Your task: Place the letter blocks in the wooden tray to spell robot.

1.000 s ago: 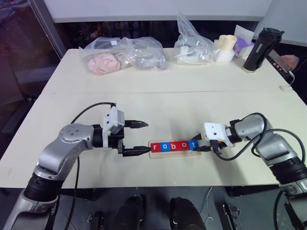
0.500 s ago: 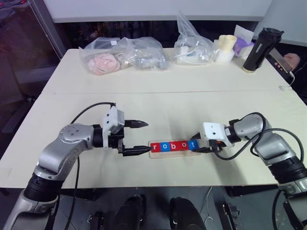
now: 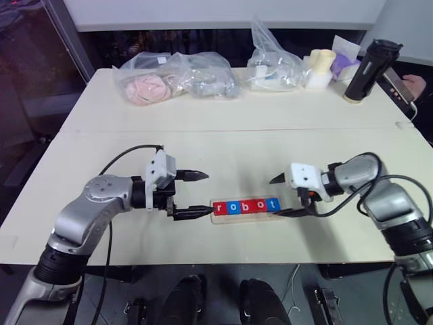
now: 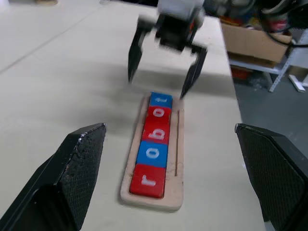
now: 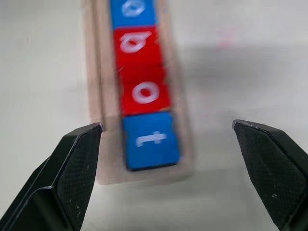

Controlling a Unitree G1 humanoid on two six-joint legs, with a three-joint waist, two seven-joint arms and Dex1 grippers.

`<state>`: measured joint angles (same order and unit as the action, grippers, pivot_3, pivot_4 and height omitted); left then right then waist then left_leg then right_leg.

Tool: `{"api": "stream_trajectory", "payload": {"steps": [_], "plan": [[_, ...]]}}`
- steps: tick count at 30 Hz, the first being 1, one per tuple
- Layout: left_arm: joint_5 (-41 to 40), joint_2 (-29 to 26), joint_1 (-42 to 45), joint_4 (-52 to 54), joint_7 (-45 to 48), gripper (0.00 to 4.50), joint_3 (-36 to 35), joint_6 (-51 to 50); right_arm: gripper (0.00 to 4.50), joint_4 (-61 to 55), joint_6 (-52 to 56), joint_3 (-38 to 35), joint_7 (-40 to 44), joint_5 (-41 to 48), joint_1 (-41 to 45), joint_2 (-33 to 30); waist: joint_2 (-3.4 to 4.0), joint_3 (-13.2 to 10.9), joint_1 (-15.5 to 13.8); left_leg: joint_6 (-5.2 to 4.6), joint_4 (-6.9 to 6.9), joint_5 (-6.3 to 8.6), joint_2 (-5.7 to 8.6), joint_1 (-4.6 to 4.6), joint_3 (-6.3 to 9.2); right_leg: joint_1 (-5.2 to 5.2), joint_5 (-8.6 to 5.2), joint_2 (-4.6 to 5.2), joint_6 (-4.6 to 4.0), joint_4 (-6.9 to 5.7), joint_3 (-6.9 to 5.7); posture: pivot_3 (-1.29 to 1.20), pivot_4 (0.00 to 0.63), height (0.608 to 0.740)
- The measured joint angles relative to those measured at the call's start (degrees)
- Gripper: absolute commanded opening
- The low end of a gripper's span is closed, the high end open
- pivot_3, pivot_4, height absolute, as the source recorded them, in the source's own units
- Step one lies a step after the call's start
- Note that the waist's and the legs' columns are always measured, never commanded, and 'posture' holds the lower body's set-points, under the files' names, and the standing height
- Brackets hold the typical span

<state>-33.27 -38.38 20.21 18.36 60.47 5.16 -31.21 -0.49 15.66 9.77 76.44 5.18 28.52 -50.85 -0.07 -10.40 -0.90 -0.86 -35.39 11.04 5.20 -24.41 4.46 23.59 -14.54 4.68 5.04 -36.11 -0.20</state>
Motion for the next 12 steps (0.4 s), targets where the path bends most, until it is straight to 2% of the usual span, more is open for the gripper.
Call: {"api": "stream_trajectory", "payload": {"steps": [5,12], "plan": [[-0.72,-0.9,-1.14,1.06,-0.42,4.5,-0.69,-1.22,4.46,-8.58,6.46,-8.23,-2.35,4.57,-8.22,-4.35,0.0,0.0,0.09,0.0,0.01,0.01,0.0,-0.01,0.0,0.0,-0.01,0.02,-0.01,0.01,0.01,0.0,0.15,0.738],[-1.18,-2.0,-2.48,2.79,-0.88,4.5,-1.76,-2.08,4.46,-21.27,18.31,-18.7,-8.35,11.36,-17.67,-5.83,0.02,0.02,0.13,0.06,0.01,0.04,-0.04,0.01,0.0,-0.01,0.0,0.02,-0.06,-0.01,0.01,0.0,0.15,0.738]]}}
